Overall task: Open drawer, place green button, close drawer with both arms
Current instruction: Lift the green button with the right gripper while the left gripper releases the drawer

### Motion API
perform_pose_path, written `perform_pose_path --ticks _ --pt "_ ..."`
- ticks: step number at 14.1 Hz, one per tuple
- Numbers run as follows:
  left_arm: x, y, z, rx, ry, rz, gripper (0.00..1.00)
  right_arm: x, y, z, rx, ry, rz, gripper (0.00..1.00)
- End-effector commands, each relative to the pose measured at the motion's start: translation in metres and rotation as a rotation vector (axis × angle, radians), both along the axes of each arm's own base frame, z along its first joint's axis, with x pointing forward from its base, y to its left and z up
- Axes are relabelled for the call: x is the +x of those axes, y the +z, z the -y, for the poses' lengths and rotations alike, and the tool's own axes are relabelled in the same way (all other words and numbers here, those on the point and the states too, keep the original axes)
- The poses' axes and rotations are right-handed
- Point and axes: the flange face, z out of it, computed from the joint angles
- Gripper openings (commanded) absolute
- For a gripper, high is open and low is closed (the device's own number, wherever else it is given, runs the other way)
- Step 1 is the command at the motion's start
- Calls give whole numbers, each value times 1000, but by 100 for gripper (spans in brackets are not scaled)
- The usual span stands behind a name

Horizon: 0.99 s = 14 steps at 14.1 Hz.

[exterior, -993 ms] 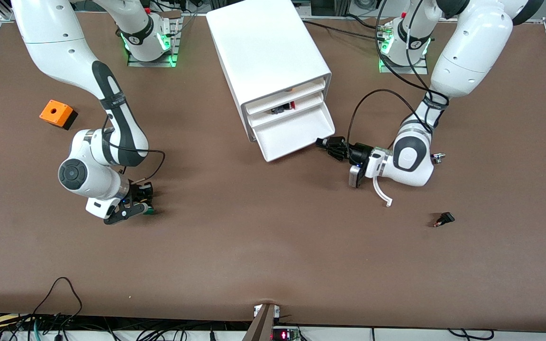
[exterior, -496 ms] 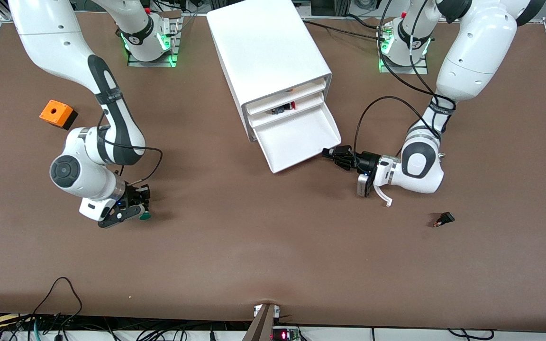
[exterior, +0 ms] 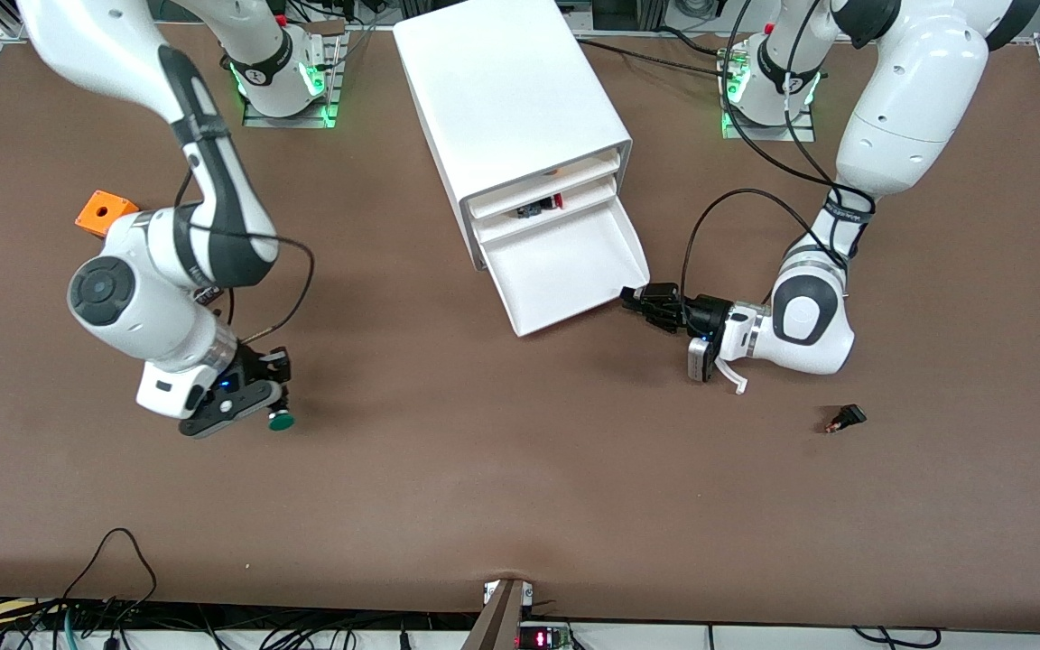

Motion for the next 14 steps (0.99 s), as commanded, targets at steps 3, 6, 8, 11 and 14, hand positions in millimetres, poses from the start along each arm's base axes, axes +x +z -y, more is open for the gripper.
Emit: perform_pose_path --ticks 3,6,8,11,14 --pt "36 66 -28 161 -88 79 100 -15 51 -97 -65 188 25 11" --pt "53 128 -35 333 -143 60 100 -34 75 -158 -60 321 60 11" --pt "59 174 -40 453 -184 34 100 -47 83 -188 -60 408 80 11" --pt "66 256 -66 681 -173 23 100 -68 83 -226 -72 564 89 12" --pt "70 329 -90 962 -188 139 100 -80 77 -246 -86 698 86 12"
